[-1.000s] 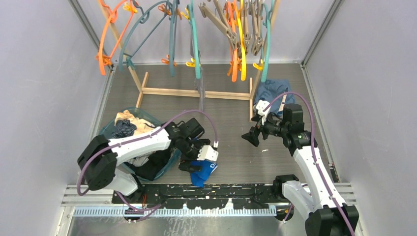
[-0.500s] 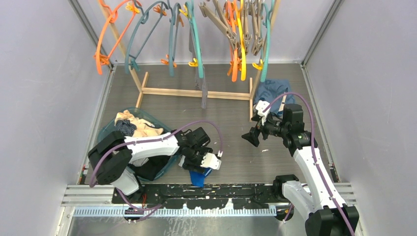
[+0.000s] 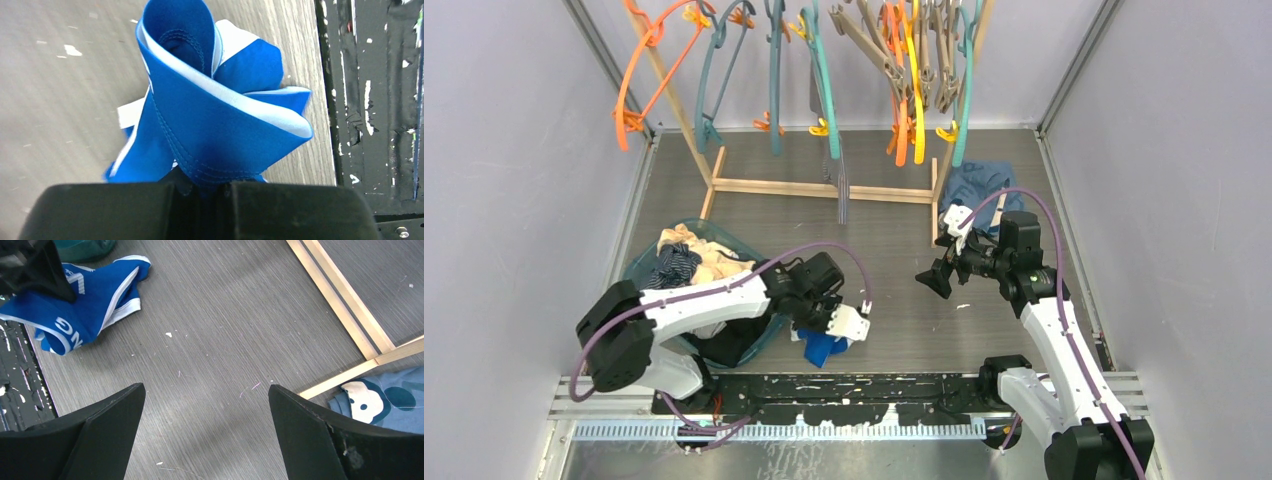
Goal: Remove the underwear clipped to the hanger
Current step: Pick up the underwear from the center of the board, then place the underwear in the bin.
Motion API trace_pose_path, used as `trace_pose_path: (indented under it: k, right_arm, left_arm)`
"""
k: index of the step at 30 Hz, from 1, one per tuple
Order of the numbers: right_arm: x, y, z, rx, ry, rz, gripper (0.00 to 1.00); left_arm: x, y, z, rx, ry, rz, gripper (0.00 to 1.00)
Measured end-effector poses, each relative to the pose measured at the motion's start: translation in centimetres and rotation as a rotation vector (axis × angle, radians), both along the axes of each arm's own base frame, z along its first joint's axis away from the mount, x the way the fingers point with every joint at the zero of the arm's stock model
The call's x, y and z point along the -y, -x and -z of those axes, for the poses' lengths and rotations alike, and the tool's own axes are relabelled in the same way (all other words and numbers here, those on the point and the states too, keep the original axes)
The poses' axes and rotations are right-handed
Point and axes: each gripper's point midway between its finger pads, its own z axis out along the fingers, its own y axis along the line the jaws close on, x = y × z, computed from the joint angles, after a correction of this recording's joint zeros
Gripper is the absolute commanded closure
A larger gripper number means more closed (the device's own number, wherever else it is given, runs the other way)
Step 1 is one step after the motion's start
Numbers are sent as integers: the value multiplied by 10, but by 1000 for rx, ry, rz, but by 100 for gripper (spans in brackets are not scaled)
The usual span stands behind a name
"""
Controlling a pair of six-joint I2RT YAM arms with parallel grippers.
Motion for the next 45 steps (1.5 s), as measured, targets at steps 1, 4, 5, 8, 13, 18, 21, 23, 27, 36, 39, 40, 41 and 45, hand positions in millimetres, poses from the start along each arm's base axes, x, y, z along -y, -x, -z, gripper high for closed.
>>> trace_pose_path:
  k: [1, 4, 5, 8, 13, 18, 21, 23, 27, 36, 39, 40, 41, 45]
  right_arm:
    - [0, 0, 0, 0, 0, 0, 0]
    - [0, 0, 0, 0, 0, 0, 0]
    - [0, 0, 0, 0, 0, 0, 0]
    - [0, 0, 0, 0, 0, 0, 0]
    - [0, 0, 0, 0, 0, 0, 0]
    - [0, 0, 0, 0, 1, -1, 0]
    - [0, 0, 0, 1, 1, -1, 0]
    - [0, 0, 0, 1, 1, -2, 0]
    - [0, 0, 1, -2, 1, -3, 0]
    - [-1, 2, 1, -8, -3, -9, 0]
    - [-2, 2, 1, -9, -5, -13, 0]
    - [-2, 2, 1, -9, -6, -13, 0]
    - [-2, 2, 1, -9, -7, -14, 0]
    - [-2, 2, 1, -8, -7, -15, 0]
  left_arm:
    - [2, -2, -9, 11, 18, -1, 100]
    - [11, -9, -46, 64, 104, -6, 100]
    - [13, -12, -62, 87, 140, -12, 100]
    - [14, -18, -105, 146, 228, -28, 100]
    - [-5, -39, -171, 279, 292, -119, 100]
    - [-57, -65, -202, 412, 242, -294, 100]
    - [-100, -76, -207, 474, 170, -414, 100]
    - [-128, -84, -210, 513, 118, -495, 100]
    - [-186, -102, -211, 594, -17, -653, 100]
    - [-266, -125, -175, 534, -239, -816, 100]
    - [-276, -134, -163, 488, -244, -842, 95]
    - [-277, -137, -158, 475, -240, -847, 93]
    - [-278, -140, -153, 467, -237, -846, 92]
    - [-271, -144, -125, 405, -221, -817, 88]
